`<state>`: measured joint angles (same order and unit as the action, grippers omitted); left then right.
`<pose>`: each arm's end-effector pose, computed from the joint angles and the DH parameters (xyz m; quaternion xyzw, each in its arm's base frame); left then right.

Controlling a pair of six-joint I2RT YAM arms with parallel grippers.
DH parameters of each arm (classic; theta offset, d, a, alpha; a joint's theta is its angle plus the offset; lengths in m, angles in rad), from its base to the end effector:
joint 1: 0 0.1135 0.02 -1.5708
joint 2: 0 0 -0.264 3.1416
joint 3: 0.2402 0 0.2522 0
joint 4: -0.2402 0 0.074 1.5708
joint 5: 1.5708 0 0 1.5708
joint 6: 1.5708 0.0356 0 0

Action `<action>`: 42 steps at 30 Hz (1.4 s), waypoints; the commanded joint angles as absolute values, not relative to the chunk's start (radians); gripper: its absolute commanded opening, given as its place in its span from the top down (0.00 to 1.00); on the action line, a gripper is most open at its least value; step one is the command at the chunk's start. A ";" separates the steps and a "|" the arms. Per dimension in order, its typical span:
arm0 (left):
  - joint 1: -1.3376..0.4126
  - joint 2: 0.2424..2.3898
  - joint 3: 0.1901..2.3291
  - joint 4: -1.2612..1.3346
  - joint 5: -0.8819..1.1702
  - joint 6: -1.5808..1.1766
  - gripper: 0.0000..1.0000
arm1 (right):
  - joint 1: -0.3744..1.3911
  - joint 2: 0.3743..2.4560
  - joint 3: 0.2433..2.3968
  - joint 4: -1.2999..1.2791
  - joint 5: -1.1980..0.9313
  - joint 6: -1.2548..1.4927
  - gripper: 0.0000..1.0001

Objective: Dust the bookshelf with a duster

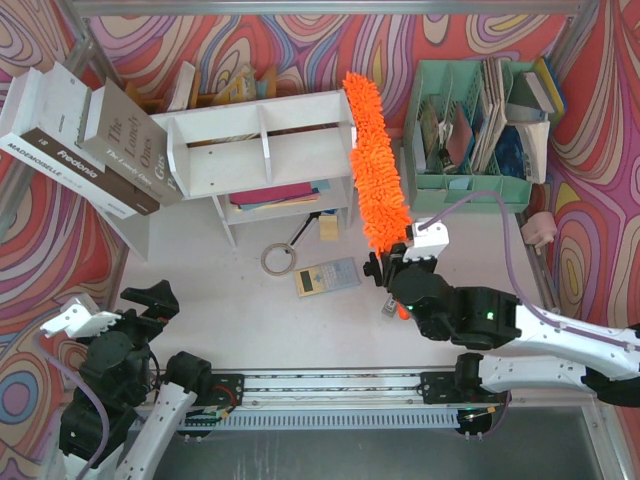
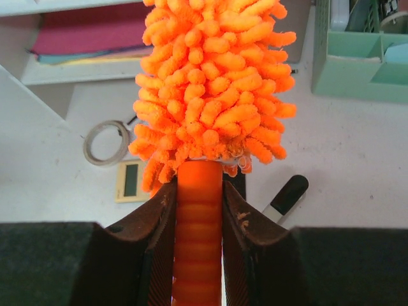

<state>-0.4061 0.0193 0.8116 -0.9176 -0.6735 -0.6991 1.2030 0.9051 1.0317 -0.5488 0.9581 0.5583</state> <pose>-0.0037 0.0258 0.3224 -0.3195 0.6684 -0.1168 0.6615 0.0914 0.1561 0.3729 0.0015 0.7860 0.1254 0.6054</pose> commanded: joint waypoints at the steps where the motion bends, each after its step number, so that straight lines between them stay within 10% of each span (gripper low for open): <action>1: -0.411 0.005 0.802 -0.902 -0.669 -0.687 0.01 | 1.209 0.937 0.925 -0.514 0.913 0.625 1.00; 42: -0.411 0.005 0.804 -0.905 -0.670 -0.688 0.02 | 1.207 1.026 0.770 -0.551 0.846 0.829 1.00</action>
<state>-0.4061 0.0193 0.8116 -0.9176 -0.6739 -0.6994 1.2037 1.0084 0.8097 -0.5686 0.9092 0.7166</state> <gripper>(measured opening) 0.985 0.330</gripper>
